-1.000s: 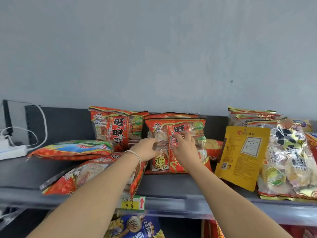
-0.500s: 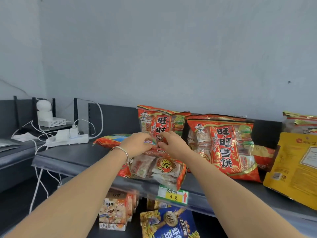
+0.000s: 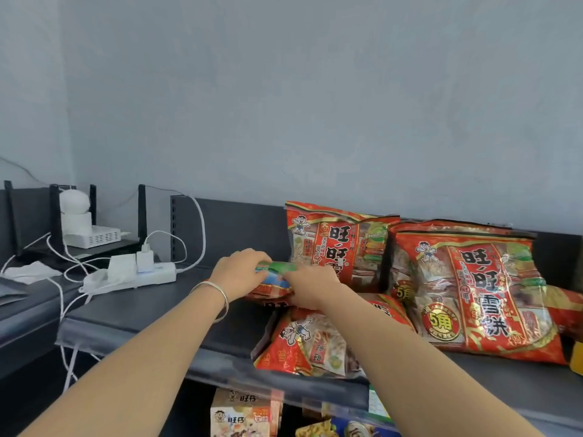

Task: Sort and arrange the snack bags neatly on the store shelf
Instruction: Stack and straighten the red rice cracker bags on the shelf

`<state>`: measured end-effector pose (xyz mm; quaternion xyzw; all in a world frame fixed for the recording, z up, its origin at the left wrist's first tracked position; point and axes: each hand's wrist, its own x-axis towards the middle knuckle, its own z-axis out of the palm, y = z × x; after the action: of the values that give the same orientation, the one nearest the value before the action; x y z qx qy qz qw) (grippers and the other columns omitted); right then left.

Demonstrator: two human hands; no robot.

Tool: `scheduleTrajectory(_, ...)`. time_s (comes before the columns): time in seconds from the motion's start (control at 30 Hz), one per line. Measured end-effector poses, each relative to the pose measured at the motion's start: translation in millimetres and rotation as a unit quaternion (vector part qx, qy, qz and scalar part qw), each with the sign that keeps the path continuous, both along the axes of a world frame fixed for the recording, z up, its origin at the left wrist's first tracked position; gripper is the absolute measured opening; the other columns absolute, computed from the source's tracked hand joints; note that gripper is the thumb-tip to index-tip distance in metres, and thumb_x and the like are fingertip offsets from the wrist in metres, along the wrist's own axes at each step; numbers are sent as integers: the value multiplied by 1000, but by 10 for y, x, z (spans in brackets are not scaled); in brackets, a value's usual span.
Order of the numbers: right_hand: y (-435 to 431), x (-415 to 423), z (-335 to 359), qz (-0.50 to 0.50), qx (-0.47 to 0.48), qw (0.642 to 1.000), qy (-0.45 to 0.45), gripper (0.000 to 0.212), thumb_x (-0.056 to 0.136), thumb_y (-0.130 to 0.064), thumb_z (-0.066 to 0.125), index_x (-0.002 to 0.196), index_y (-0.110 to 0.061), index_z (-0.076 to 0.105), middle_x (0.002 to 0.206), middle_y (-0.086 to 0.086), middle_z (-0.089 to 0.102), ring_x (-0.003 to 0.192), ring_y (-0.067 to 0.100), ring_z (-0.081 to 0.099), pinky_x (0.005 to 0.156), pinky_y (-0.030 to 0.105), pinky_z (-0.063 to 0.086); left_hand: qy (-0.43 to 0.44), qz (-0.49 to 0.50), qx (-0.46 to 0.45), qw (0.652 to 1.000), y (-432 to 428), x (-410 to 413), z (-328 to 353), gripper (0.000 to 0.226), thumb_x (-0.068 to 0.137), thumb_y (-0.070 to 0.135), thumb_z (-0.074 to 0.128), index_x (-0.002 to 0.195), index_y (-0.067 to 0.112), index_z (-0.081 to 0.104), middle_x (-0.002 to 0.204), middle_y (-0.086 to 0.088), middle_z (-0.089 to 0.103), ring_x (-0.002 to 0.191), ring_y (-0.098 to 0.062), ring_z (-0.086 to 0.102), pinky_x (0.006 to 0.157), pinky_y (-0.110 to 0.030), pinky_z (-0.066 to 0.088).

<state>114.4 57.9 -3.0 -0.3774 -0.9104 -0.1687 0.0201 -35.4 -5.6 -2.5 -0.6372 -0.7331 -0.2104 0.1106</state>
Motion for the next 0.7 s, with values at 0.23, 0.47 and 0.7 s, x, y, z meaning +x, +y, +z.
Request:
scheduleTrajectory(0.23, 277, 236, 587, -75, 81, 990, 88, 32, 93, -7, 42, 113, -25, 60, 107, 0, 65, 84, 24, 59, 62, 32, 39, 66, 15, 190, 979, 251, -86, 118, 41, 94, 51, 33, 122, 34, 56, 133, 9, 51, 130, -15, 37, 110, -49, 16)
scheduleTrajectory(0.47, 511, 602, 856, -173, 144, 952, 209, 23, 93, -42, 50, 98, -23, 60, 90, 0, 66, 89, 26, 63, 88, 39, 40, -278, -101, 239, 925, 518, 88, 200, 69, 87, 40, 60, 144, 29, 23, 143, -6, 35, 131, -23, 39, 101, -53, 36)
scheduleTrajectory(0.7, 703, 724, 522, -172, 107, 835, 512, 74, 82, -43, 70, 141, -19, 31, 135, 11, 43, 122, 31, 46, 86, 37, 47, -514, -123, 233, 817, 825, 202, 117, 83, 87, 13, 64, 147, 28, 10, 148, -8, 32, 132, -25, 38, 102, -37, 35)
